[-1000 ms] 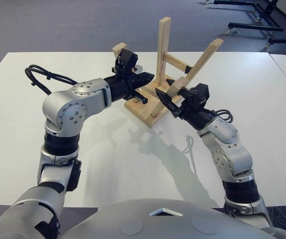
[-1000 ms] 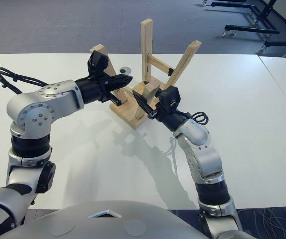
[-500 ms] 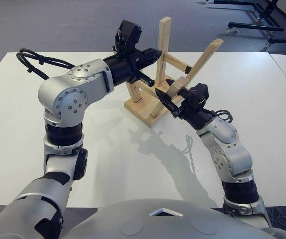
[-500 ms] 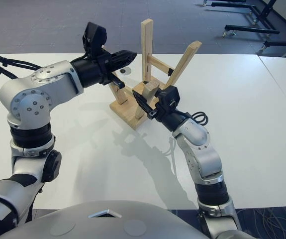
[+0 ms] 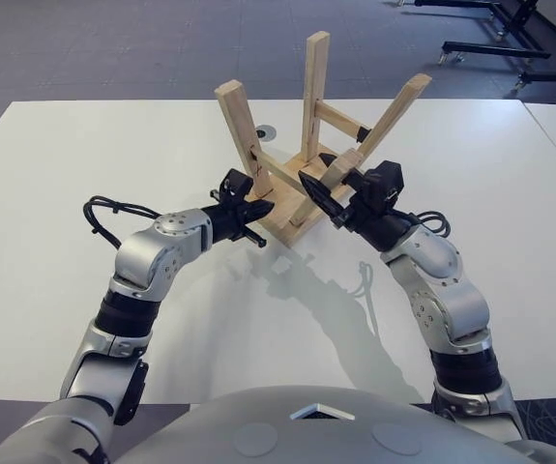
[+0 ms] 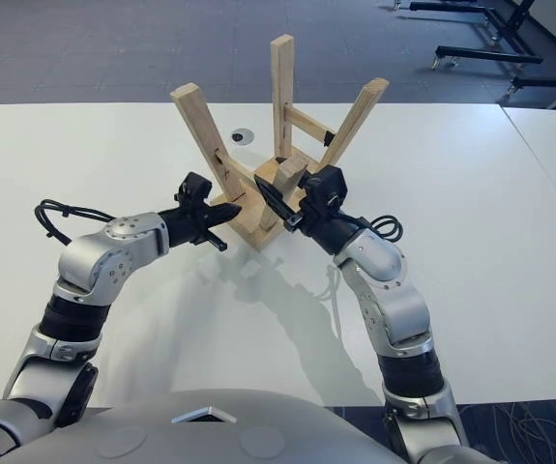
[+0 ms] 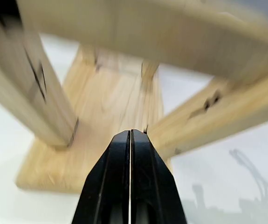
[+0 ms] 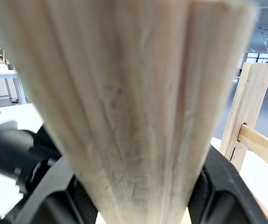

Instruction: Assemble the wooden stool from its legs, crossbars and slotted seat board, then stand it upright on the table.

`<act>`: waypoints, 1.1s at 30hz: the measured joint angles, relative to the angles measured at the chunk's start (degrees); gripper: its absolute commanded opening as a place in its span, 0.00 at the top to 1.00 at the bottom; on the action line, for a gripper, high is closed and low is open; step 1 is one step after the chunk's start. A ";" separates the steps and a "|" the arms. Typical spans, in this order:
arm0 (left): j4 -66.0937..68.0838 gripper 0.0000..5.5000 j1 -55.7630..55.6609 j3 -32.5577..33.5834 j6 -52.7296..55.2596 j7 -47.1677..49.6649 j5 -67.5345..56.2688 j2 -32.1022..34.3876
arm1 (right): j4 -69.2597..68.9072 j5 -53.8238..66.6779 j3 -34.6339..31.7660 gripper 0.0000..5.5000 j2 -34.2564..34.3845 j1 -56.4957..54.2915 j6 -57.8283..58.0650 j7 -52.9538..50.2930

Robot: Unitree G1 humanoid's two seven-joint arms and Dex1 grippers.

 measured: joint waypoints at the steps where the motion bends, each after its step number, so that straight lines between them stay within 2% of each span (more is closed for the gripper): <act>1: -1.13 0.99 -1.43 0.80 0.75 -0.04 -0.51 -0.47 | 0.02 -0.01 0.01 0.63 0.02 0.01 0.10 -0.01; 13: -7.97 0.99 -2.01 8.01 7.61 -1.83 -6.62 1.46 | -0.23 0.03 -0.18 0.63 -0.33 -0.36 1.33 0.09; 17: -8.68 0.99 -5.35 9.96 9.39 0.54 -8.37 -1.65 | -0.20 0.03 -0.22 0.63 -0.36 -0.42 1.40 0.09; 22: -8.99 0.99 -6.52 7.48 9.32 3.90 -7.15 -5.57 | -0.20 0.04 -0.09 0.63 -0.51 -0.53 1.52 0.17; 30: -4.47 0.99 -2.16 -2.38 -1.39 3.39 3.13 -4.02 | -0.16 0.04 -0.04 0.63 -0.76 -0.73 2.73 0.13; 33: -4.26 0.99 -0.88 -3.16 -4.05 2.77 4.65 -3.96 | -0.19 -0.04 -0.01 0.63 -0.80 -0.74 3.02 0.16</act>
